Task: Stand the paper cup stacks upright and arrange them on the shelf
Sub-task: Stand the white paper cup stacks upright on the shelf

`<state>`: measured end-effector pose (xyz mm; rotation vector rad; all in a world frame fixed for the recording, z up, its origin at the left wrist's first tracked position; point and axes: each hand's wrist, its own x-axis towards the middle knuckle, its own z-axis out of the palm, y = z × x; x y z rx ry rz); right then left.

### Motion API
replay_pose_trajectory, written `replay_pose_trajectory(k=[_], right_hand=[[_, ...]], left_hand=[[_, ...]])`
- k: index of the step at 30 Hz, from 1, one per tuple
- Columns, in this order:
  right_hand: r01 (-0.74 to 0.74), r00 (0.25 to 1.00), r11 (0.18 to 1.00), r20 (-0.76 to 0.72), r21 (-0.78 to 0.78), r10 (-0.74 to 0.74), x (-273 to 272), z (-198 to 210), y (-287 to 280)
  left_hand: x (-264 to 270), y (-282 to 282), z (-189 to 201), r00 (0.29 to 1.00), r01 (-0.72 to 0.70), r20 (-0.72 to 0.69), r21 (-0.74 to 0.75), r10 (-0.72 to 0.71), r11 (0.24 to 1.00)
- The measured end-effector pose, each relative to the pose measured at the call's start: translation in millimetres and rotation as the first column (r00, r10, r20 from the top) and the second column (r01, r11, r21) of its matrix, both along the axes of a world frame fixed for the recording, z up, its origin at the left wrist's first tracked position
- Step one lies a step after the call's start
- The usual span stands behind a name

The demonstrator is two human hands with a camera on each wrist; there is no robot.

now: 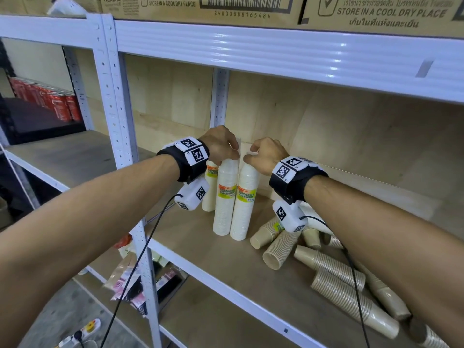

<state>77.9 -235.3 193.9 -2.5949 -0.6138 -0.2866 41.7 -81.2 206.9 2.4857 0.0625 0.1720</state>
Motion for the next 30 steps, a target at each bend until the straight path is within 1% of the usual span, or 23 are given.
replay_pose_trajectory(k=[3,11,21,30], right_hand=[[-0.036,0.999,0.999,-0.016,-0.008,0.035,-1,3,0],[-0.042,0.999,0.999,-0.009,0.0,0.042,1,8,6],[-0.079,0.996,0.996,0.047,0.038,0.077,3,14,32],[-0.076,0.996,0.996,0.049,0.051,0.073,10,4,53]], left_hand=[[0,-1,2,1.0,0.028,-0.01,0.029,-0.027,0.999],[4,4,11,0.998,0.034,-0.056,0.07,-0.03,0.997],[5,32,23,0.999,-0.049,-0.007,0.062,0.049,0.997],[7,48,14,0.995,-0.103,0.005,0.061,0.103,0.993]])
